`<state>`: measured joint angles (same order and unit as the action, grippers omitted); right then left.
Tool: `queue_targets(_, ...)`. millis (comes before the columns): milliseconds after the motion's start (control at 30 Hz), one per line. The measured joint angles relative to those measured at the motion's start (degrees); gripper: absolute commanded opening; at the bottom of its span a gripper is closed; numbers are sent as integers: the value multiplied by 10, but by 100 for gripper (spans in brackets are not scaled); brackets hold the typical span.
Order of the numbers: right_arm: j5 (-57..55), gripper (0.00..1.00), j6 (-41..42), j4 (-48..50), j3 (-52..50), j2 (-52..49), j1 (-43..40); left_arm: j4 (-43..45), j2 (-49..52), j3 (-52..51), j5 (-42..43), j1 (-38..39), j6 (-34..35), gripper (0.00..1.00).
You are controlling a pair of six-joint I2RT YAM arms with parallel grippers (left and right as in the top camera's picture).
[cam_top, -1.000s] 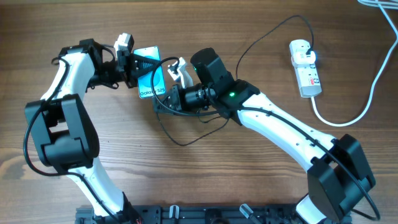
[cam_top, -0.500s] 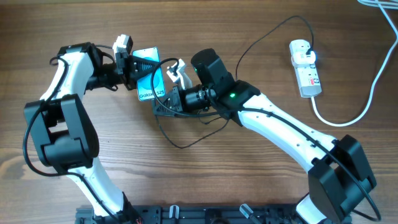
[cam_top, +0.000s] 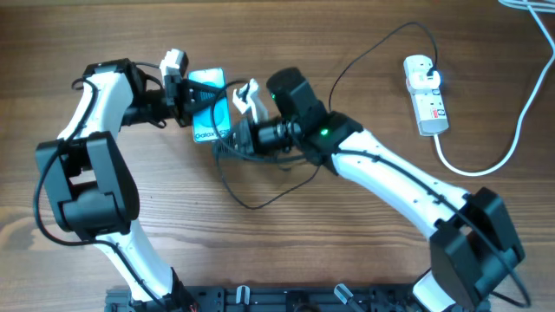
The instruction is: Plug charger to phone and switch on socket
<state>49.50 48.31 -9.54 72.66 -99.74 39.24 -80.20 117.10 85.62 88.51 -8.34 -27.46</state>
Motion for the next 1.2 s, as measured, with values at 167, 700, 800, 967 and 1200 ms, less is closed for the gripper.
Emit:
queue_targets(167,-62,100,-29,14,10,2,-43,-9,0,-11,-23,17,-1,4)
queue_targets(700,28,77,-126,-49,11,2,-5,3,0,-11,-28,-17,-1,4)
queue_targets(800,30,86,-127,-57,11,2,15,3,0,-11,-32,-17,-1,4)
queue_targets(967,24,100,-129,-63,11,2,31,3,0,-12,-36,-17,-1,4)
queue_targets(1200,12,41,-130,-63,11,2,31,3,0,-12,-35,-17,-1,4)
